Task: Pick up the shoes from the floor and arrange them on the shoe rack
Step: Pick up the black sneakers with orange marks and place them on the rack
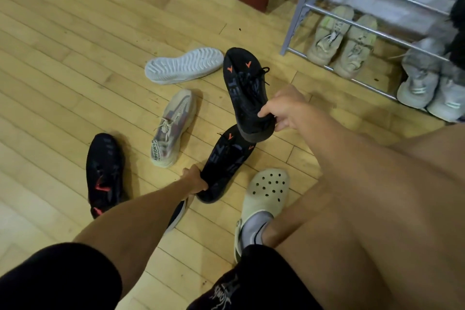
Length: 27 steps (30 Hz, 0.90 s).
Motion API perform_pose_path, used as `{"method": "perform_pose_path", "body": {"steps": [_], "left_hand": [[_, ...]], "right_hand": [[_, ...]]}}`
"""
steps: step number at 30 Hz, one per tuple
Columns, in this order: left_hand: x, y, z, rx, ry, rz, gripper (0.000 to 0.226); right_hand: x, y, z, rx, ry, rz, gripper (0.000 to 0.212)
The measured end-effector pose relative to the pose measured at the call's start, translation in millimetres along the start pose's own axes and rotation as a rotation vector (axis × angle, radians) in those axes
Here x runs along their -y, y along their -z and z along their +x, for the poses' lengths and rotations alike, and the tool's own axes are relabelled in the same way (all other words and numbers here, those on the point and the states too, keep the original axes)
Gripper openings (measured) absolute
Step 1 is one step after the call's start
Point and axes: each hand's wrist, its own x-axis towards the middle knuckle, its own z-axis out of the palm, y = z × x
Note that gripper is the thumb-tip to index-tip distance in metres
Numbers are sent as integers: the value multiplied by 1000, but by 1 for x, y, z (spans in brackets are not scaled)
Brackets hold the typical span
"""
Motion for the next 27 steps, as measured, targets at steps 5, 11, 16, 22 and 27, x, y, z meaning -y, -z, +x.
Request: {"method": "perform_pose_path", "body": {"steps": [5,11,16,22,27], "left_hand": [[-5,1,-16,211,84,-373,45],[-26,38,-55,206,108,-625,11],[-61,67,-83,103,-57,-854,23],[-122,108,-103,64,-212,-894,15],[-193,110,-110,113,-376,-699,11]], "right_hand": [[-5,1,-11,10,-37,34,49],[-2,1,-41,21,-5,120,44],[3,13,-67,13,30,271,37],[6,58,-83,-129,29,347,40],[-10,122,-81,-271,15,415,27]]}}
